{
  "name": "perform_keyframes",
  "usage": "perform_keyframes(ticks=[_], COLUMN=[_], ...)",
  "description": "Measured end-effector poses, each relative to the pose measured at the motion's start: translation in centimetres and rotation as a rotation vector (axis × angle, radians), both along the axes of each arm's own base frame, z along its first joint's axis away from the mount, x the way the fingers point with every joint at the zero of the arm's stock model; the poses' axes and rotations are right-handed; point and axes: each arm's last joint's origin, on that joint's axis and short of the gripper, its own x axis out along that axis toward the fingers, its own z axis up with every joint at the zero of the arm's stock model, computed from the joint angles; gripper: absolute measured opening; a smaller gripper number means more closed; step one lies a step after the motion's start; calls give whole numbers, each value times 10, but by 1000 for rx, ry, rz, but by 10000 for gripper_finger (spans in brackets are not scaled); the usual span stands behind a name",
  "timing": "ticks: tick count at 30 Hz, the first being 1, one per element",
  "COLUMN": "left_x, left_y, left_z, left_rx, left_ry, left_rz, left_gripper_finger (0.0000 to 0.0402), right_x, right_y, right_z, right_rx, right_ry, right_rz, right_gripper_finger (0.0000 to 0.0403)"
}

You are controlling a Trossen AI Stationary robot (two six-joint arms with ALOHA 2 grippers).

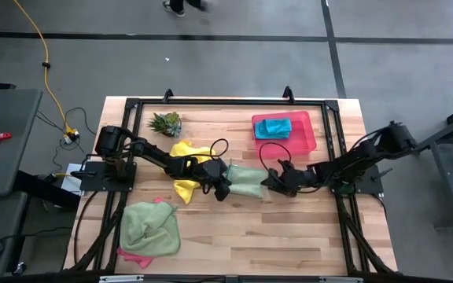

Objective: Fold microfiber towels
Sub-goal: Put the folded green microfiber cloth into the pink bin

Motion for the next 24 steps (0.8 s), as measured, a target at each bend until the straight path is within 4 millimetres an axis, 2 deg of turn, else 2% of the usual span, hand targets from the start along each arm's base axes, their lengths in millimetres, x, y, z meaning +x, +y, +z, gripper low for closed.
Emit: perform_keyframes(ticks=[14, 19, 22, 24], left_x=[0, 0, 0, 0], left_y=[0, 0, 0, 0], left_z=[0, 0, 0, 0], left_rx=[0, -2, 2, 16], left_ry=[1, 1, 2, 5], left_rz=[0, -2, -5, -18], left_gripper_finger=[0, 0, 0, 0], right_x=[47, 54, 53, 51], right_y=[2, 2, 2, 2], right_z=[-6, -4, -4, -3], right_rx=[-24, -58, -52, -49], right_ry=[-25, -25, -7, 11], right_rz=[-35, -6, 3, 11], right_gripper_finger=[250, 247, 225, 192])
